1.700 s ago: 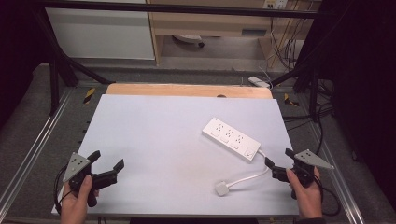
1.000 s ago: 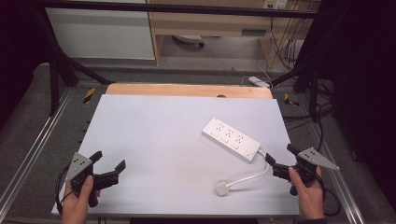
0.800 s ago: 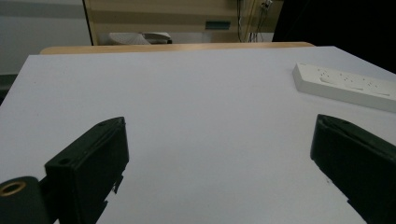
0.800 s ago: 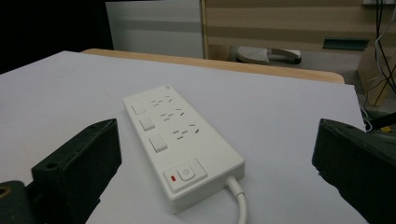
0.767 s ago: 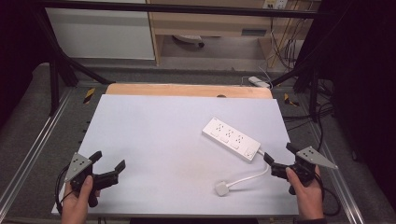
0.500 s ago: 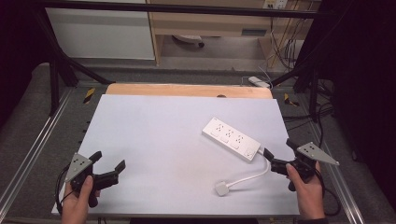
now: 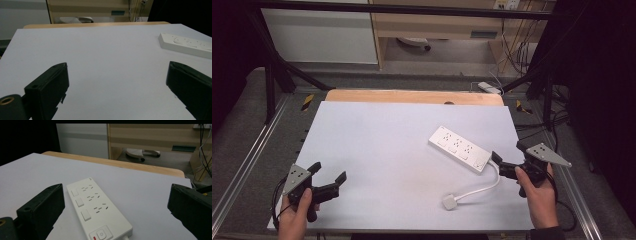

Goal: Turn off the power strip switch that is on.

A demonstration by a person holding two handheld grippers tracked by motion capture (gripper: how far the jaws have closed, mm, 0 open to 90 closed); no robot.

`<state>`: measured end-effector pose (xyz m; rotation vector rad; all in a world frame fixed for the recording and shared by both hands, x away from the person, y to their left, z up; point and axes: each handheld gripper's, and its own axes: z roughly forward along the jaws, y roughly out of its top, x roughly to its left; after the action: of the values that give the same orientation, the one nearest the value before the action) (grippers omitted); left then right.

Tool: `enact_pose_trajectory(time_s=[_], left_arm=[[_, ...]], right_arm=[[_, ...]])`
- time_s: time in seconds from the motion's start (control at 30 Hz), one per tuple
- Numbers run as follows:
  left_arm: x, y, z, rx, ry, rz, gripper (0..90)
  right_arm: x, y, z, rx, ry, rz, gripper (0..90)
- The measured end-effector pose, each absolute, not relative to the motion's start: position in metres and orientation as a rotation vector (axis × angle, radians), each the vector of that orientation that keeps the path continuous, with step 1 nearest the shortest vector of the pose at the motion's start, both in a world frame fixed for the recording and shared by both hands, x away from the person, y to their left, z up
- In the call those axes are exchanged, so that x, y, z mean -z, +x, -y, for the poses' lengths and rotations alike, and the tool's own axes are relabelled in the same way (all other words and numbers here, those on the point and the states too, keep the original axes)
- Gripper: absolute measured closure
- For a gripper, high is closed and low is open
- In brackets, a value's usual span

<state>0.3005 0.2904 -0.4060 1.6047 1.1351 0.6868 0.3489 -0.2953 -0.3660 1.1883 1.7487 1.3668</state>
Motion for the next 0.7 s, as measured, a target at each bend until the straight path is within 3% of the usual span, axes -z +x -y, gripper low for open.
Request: enact_pose_trajectory(time_s=[0.7], left_arm=[[0.406,0.301,-0.290,-0.681,1.610,-1.126,4.6]], right_arm=[[0.341,0.371,0.276,-1.388,1.148,-1.777,1.8]])
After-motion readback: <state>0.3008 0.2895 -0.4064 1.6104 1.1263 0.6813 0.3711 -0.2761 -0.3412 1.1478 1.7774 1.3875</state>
